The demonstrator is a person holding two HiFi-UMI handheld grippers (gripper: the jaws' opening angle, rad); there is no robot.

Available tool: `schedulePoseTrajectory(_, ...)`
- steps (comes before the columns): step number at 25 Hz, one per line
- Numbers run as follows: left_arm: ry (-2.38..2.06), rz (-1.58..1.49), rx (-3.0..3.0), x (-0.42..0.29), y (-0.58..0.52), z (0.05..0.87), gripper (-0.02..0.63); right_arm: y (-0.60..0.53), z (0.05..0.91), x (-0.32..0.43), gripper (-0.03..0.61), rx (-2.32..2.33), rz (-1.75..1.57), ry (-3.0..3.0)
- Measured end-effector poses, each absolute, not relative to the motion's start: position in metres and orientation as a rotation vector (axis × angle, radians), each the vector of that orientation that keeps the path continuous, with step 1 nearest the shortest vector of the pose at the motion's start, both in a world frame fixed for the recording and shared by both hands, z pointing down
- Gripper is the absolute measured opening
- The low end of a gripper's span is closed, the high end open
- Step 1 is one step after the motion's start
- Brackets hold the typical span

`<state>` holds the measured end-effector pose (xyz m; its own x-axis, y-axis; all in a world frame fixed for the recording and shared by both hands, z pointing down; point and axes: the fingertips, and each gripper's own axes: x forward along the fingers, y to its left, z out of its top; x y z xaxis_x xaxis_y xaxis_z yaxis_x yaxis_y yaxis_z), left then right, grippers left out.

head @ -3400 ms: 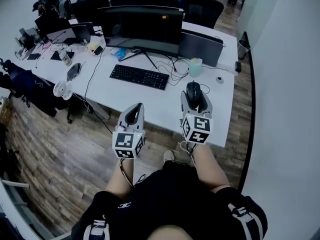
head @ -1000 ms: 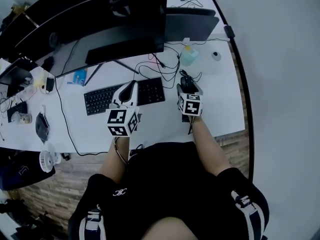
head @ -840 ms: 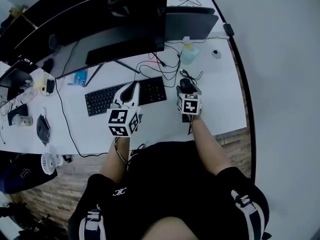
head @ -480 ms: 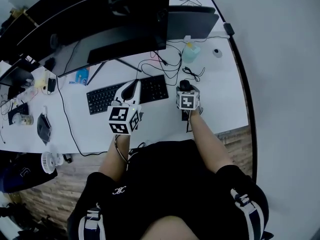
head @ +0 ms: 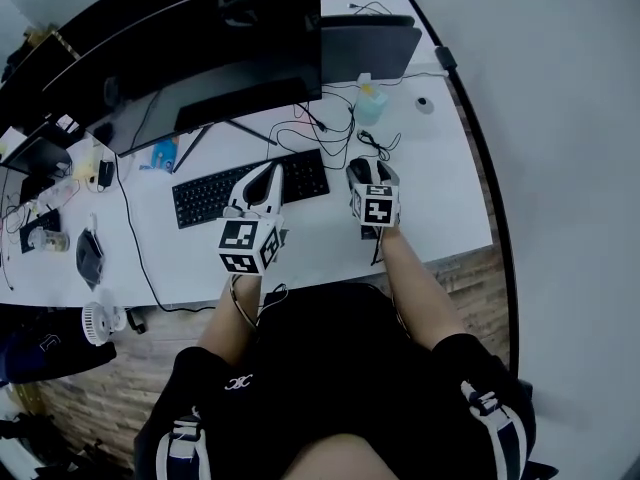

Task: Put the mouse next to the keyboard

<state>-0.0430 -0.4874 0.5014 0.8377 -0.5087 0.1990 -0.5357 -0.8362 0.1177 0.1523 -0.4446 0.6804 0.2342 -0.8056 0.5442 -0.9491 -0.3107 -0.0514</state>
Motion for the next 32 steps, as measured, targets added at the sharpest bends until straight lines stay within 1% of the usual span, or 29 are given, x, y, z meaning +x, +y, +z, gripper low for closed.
schedulePoseTrajectory(3, -0.801, 0.221, 2.875, -0.041, -0.474, 0.493, 0.012, -0.43, 0.626, 0.15, 0.245, 2.33, 0.598, -1.693)
schedulePoseTrajectory(7, -0.793, 0.206, 2.9, -0.043, -0.446, 0.48, 0.012, -0.401, 0.546, 0.143, 0.098, 2.458, 0.37, -1.732)
schedulePoseTrajectory(8, -0.796, 0.198, 2.904, -0.045, -0.437, 0.477, 0.012, -0.391, 0.528, 0.14, 0.044, 2.484, 0.309, -1.735)
schedulePoseTrajectory(9, -0.801, 0.189, 2.907, -0.049, -0.428, 0.473, 0.012, -0.38, 0.511, 0.135, 0.015, 2.499, 0.248, -1.744)
schedulePoseTrajectory(12, -0.828, 0.167, 2.903, -0.063, -0.4, 0.466, 0.012, -0.348, 0.475, 0.114, 0.015, 2.492, 0.121, -1.806)
schedulePoseTrajectory(18, -0.876, 0.155, 2.883, -0.096, -0.342, 0.458, 0.012, -0.283, 0.438, 0.071, 0.012, 2.482, 0.025, -1.899)
schedulePoseTrajectory(23, -0.879, 0.166, 2.895, -0.11, -0.303, 0.456, 0.012, -0.25, 0.433, 0.054, 0.012, 2.487, 0.033, -1.944)
schedulePoseTrajectory(32, -0.901, 0.137, 2.928, -0.115, -0.286, 0.437, 0.012, -0.228, 0.419, 0.046, 0.012, 2.506, -0.003, -1.967)
